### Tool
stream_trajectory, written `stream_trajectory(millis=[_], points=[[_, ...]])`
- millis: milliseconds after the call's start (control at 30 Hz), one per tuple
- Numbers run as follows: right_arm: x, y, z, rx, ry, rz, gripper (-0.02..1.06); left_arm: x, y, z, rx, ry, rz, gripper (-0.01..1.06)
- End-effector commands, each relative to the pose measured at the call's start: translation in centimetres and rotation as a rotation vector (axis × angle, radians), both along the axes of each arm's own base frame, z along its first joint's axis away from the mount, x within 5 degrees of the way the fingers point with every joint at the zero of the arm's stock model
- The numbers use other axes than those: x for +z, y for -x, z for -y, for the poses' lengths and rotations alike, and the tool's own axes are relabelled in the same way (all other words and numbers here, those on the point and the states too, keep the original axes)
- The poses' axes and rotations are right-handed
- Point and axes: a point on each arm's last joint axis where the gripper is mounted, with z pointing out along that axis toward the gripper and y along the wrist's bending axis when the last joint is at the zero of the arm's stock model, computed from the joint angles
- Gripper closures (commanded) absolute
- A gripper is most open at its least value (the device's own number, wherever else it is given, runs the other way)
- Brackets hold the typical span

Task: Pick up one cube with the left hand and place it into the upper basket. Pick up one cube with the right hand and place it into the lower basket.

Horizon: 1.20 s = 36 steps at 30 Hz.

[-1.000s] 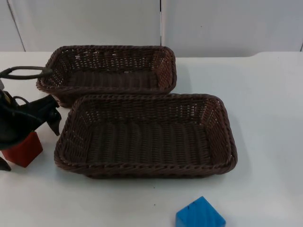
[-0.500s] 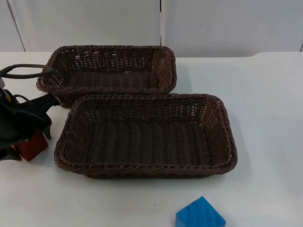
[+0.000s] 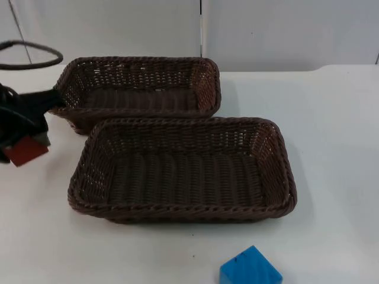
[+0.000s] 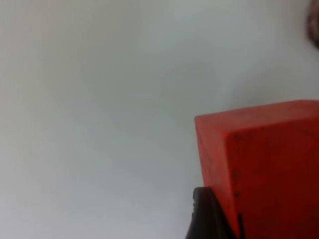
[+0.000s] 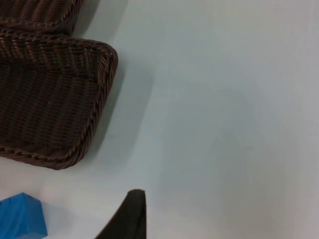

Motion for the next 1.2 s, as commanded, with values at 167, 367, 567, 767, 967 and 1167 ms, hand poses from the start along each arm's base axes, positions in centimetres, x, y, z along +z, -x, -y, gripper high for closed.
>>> stream_trajectory(millis=[167, 367, 567, 767, 967, 1167], points=[[0.4, -0.1, 0.0, 0.001, 0.001, 0.030, -0.01, 2.2, 0.4, 1.6, -0.243, -0.107, 0.086, 1.05], [0.4, -0.1, 0.0, 0.001, 0.002, 0.037, -0.01, 2.3, 0.5, 2.7, -0.341, -0.143, 0.095, 1.05], [0.5, -0.2, 0.0, -0.001, 0.000, 0.050, -0.01, 2.5, 0.4, 3.6, -0.367, -0.136, 0.119, 1.05], [0.6, -0.3, 0.1, -0.002, 0.000, 0.057, -0.01, 2.8, 0.1, 4.0, -0.351, -0.105, 0.162, 1.05], [0.6, -0.3, 0.1, 0.002, 0.005, 0.063, -0.01, 4.6, -1.3, 4.4, -0.344, -0.096, 0.226, 1.05], [0.7, -0.4, 0.1, -0.002, 0.002, 0.082, -0.01, 5.7, -3.2, 4.8, -0.351, -0.097, 0.259, 1.05]])
